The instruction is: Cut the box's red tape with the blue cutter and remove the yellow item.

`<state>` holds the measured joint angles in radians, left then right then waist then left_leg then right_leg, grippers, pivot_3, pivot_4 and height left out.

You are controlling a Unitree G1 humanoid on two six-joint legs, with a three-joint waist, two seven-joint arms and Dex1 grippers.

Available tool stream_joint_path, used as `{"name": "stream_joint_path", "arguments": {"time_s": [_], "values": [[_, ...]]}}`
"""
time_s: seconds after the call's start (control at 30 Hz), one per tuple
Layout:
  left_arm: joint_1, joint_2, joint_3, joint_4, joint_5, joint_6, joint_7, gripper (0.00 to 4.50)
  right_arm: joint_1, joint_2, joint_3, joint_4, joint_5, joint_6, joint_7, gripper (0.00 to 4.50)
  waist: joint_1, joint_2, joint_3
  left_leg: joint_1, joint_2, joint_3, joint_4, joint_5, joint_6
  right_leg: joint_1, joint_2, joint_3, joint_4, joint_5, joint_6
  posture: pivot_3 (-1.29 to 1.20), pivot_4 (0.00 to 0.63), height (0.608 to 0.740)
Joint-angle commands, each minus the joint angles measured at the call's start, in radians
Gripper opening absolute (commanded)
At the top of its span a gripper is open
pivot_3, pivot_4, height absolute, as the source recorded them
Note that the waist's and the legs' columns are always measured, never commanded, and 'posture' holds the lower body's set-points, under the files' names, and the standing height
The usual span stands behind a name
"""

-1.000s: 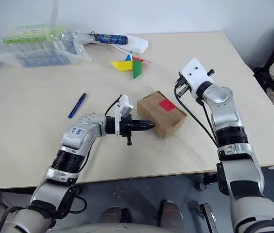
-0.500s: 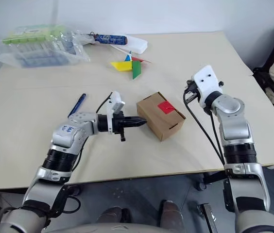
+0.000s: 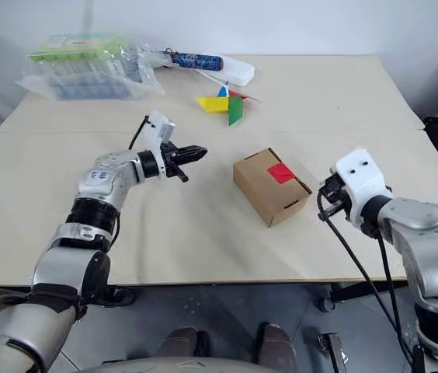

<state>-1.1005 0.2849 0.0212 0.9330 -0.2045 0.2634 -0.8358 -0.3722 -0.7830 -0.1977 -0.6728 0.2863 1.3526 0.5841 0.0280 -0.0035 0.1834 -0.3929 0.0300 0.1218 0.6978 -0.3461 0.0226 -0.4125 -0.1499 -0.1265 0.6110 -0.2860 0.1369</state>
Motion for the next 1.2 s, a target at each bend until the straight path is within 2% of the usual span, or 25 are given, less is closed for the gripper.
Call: {"name": "stream_joint_path", "arguments": {"time_s": [0.03,0.27,0.47,0.77,1.2], "values": [[-0.071,-0.046,-0.011,0.135,0.039,-0.131,-0.033,0.03,-0.02,0.03,0.005,-0.127,0.061,0.162,-0.022,0.0,-0.002,0.0,0.0,0.0,0.0,0.0,0.0,0.0,0.0,0.0,0.0,0.0,0.0,0.0,0.0,0.0,0.15,0.74],[-0.13,-0.106,-0.008,0.298,0.098,-0.255,-0.007,0.03,-0.044,0.084,0.074,-0.134,0.091,0.236,-0.073,0.0,-0.007,0.0,0.0,-0.001,0.0,0.0,0.0,0.0,0.0,-0.001,0.0,0.0,0.0,0.0,0.0,0.0,0.15,0.74],[-0.136,-0.127,-0.011,0.345,0.133,-0.283,-0.019,0.03,-0.087,0.156,0.169,0.025,0.056,0.101,-0.147,0.0,-0.005,-0.001,0.0,-0.001,0.0,0.0,0.0,0.0,0.0,-0.001,0.0,0.0,0.0,0.0,0.0,0.0,0.15,0.74],[-0.119,-0.11,-0.016,0.32,0.156,-0.283,-0.095,0.03,-0.119,0.131,0.224,0.142,0.053,-0.03,-0.13,0.0,-0.008,-0.001,0.0,-0.001,0.0,0.0,0.0,0.0,0.0,-0.001,0.0,-0.001,0.0,0.0,0.0,0.0,0.15,0.74],[-0.082,-0.067,-0.033,0.185,0.145,-0.216,-0.23,0.03,-0.14,0.078,0.283,0.125,0.097,-0.03,-0.056,0.0,-0.009,-0.001,0.0,-0.001,0.0,0.0,0.0,0.0,0.0,-0.001,0.0,-0.001,0.001,0.0,0.0,0.0,0.15,0.74]]}}
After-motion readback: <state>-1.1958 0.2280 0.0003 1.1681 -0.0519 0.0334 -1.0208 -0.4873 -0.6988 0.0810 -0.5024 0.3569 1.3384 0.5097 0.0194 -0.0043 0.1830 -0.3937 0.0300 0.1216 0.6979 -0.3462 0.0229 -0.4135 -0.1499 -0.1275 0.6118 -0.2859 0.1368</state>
